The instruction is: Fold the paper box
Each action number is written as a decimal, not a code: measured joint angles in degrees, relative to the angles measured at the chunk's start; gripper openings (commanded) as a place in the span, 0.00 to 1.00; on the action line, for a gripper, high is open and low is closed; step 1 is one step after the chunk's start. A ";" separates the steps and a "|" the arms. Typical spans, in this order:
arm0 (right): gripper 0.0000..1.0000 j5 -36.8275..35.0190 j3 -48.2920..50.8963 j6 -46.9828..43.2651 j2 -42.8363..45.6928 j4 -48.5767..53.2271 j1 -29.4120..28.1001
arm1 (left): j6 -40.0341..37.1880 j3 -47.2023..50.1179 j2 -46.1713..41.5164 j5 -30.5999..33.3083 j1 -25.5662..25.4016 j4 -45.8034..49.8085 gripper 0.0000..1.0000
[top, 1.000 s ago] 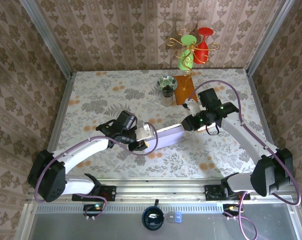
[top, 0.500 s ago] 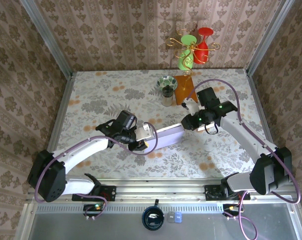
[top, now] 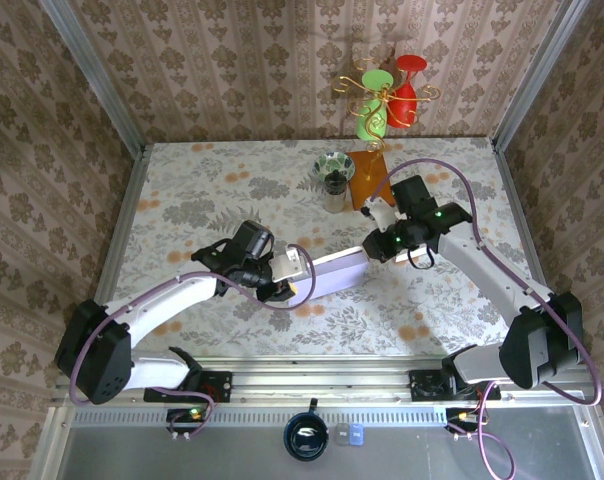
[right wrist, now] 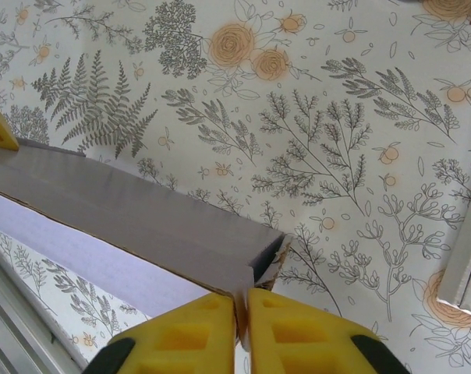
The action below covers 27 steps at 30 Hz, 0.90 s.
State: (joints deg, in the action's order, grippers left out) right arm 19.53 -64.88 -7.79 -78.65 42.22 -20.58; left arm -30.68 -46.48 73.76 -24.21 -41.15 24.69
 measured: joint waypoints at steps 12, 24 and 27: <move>0.00 -7.69 0.00 4.09 0.17 -0.81 -3.74 | 2.32 0.00 0.66 0.15 0.37 -0.39 0.24; 0.00 -11.23 0.98 11.96 1.53 -1.16 -6.03 | 3.69 0.00 1.09 0.13 0.37 -0.66 0.22; 0.00 -11.43 2.45 13.00 2.45 -2.60 -6.10 | 3.89 -0.02 1.57 -0.22 0.37 -0.87 0.22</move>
State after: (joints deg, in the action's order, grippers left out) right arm 8.10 -62.43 5.21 -76.20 39.62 -26.68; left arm -26.79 -46.50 75.33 -24.43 -40.77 23.81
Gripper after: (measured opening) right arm 0.065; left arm 0.309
